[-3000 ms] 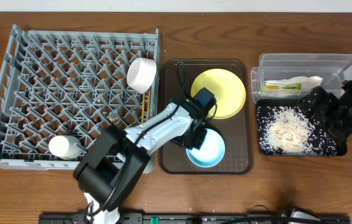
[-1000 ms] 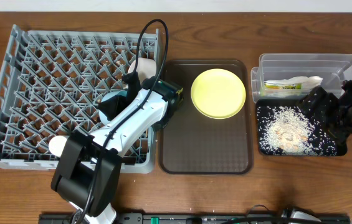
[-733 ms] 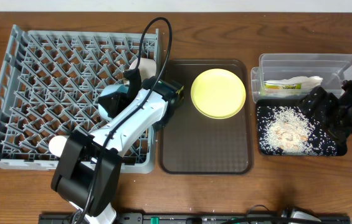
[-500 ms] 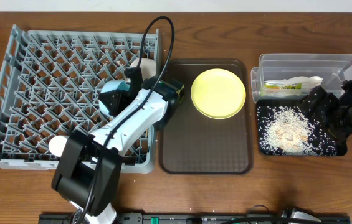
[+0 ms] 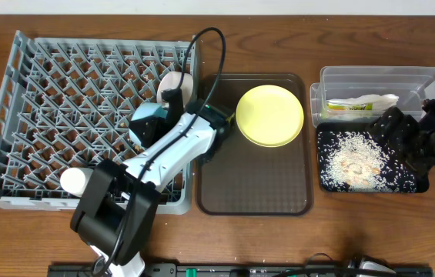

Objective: Sort waste into correct bins and load items into the dishwasher

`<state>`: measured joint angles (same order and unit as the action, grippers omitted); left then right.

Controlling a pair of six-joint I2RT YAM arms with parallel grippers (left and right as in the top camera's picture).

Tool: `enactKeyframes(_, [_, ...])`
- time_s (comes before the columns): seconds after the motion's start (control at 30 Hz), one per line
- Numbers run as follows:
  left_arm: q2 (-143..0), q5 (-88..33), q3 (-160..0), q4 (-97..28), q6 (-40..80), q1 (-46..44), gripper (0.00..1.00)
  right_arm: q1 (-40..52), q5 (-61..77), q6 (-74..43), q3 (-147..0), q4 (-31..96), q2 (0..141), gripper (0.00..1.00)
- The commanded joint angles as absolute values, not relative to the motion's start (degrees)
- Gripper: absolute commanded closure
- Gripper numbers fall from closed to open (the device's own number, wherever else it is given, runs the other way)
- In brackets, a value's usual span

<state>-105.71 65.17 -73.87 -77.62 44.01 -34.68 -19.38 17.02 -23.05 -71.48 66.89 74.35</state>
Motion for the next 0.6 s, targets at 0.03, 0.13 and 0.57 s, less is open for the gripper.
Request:
enactKeyframes(0.03, [-107.1, 55.7, -72.8, -78.0, 44.5, -37.5, 0.89, -19.7, 17.4, -23.1, -71.4, 67.0, 73.9, 0.01])
enactKeyframes(0.13, [-106.8, 51.8, -73.7, -78.0, 44.5, -39.2, 0.83, -19.7, 17.4, -23.1, -71.4, 67.0, 73.9, 0.01])
enactKeyframes(0.57, [-105.7, 26.1, -74.5, -73.9, 44.4, -42.7, 0.62, -19.7, 17.4, -23.1, -71.4, 67.0, 73.9, 0.01])
